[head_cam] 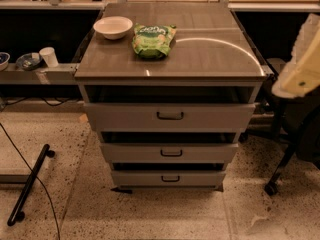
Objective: Open middle drawer
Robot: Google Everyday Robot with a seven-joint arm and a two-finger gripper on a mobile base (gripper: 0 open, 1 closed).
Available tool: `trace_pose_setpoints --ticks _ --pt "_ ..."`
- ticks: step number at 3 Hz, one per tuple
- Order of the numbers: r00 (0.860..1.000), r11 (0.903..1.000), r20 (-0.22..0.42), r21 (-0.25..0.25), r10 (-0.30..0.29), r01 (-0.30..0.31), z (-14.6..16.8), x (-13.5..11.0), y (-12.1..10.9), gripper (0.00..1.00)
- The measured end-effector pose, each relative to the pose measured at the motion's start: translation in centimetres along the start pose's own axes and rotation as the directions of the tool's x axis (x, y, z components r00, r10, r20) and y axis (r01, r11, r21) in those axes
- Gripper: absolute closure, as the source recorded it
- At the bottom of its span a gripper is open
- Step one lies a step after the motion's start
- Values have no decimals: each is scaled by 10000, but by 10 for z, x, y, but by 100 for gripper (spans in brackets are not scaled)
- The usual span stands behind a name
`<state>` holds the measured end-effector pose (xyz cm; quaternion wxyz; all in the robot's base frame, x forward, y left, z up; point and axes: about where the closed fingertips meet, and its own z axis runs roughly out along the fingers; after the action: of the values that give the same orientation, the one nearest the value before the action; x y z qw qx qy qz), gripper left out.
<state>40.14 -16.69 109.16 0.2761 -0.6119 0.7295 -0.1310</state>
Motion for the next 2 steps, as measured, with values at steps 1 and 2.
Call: trace_pose_setpoints --ticks 1,2 --pt "10000 10000 0 0 0 0 0 0 0 0" --pt "10000 10000 0 0 0 0 0 0 0 0"
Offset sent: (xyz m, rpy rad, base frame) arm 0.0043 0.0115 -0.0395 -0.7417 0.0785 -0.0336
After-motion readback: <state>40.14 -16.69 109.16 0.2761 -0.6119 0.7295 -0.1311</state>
